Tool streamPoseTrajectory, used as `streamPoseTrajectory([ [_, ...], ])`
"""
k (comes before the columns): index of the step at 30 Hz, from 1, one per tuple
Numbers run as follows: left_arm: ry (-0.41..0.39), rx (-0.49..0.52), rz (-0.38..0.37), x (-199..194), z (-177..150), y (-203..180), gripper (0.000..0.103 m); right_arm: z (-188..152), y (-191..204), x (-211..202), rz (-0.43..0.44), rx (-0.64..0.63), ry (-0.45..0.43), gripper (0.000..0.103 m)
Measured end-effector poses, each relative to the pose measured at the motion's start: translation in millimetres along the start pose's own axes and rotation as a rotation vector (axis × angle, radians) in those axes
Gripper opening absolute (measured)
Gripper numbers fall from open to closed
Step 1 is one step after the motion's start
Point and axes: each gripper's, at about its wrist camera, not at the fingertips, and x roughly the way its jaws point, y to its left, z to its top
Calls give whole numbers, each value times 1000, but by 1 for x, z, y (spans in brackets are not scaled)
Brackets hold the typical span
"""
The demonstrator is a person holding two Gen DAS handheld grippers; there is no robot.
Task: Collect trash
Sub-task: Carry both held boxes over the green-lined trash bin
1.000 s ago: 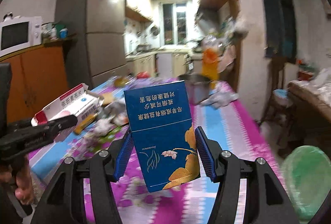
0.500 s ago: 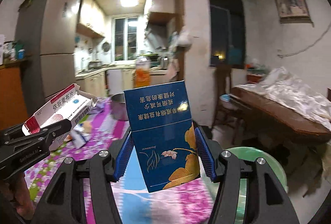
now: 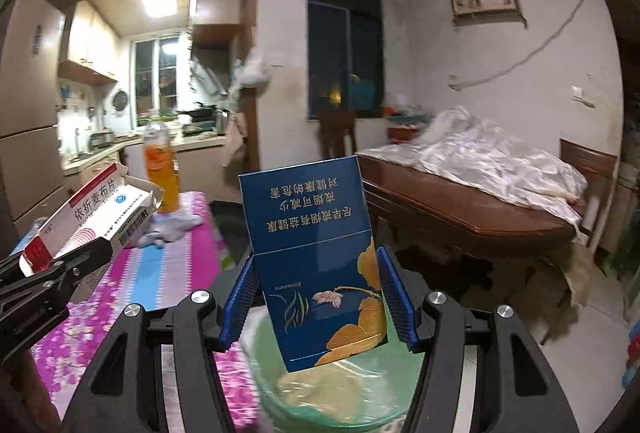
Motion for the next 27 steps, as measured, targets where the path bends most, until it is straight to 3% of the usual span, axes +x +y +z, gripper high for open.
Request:
streamPoseTrajectory([
  [8, 83, 39, -91, 53, 2, -44, 33, -4, -52, 54, -56, 31, 136, 60],
  [14, 218, 31, -153, 102, -6, -64, 33, -20, -77, 107, -56, 69, 290, 60],
  [20, 342, 9, -175, 142, -24, -66, 33, -45, -81, 146, -38, 115, 393, 60],
  [27, 370, 17, -160, 157, -33, -65, 33, -68, -72, 156, -44, 130, 434, 60],
])
